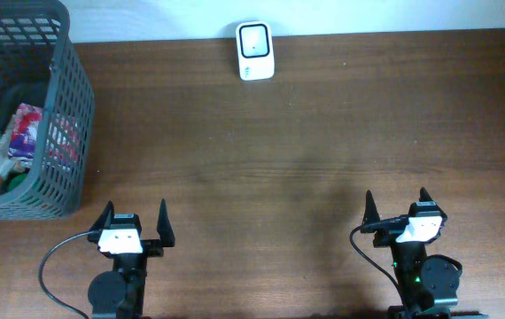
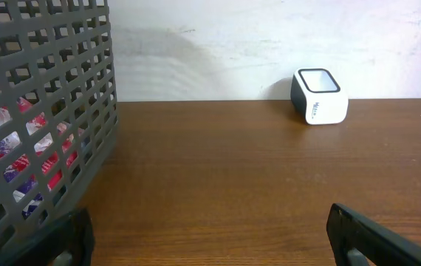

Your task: Scan the item barcode

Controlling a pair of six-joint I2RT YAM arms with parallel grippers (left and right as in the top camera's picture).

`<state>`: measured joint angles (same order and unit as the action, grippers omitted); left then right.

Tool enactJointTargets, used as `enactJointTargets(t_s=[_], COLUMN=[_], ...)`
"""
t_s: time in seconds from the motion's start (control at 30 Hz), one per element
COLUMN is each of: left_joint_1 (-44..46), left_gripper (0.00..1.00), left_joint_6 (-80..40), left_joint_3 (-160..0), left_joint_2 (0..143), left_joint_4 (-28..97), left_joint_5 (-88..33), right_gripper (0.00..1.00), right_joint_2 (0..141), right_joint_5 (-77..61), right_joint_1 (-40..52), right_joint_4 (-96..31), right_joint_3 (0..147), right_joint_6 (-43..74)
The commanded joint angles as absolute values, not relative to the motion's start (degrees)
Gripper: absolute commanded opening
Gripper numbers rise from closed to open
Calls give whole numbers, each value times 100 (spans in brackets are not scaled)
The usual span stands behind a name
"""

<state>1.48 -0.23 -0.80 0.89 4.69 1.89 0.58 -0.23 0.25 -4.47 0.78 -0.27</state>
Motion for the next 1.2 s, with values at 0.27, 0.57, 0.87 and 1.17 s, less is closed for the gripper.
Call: enactJointTargets(t_s=[0.27, 0.57, 0.87, 1.17], left_joint_1=[121, 121, 113, -2366], left_gripper=[99, 99, 99, 99], left_joint_6=[-60, -106, 89, 355], left_joint_3=[-56, -279, -4648, -13795], left_joint_2=[36, 104, 4508, 10473], left_joint_4=[484, -4259, -4123, 5581], left_joint_5=[86, -845, -292, -491], right_gripper=[99, 99, 99, 99], right_joint_2=[21, 21, 21, 21], right_joint_5=[30, 30, 30, 30], right_joint_1=[73, 73, 73, 73], right_joint_4=[-467, -467, -467, -467], right_joint_3=[32, 32, 32, 32], right_joint_6=[-60, -60, -60, -60])
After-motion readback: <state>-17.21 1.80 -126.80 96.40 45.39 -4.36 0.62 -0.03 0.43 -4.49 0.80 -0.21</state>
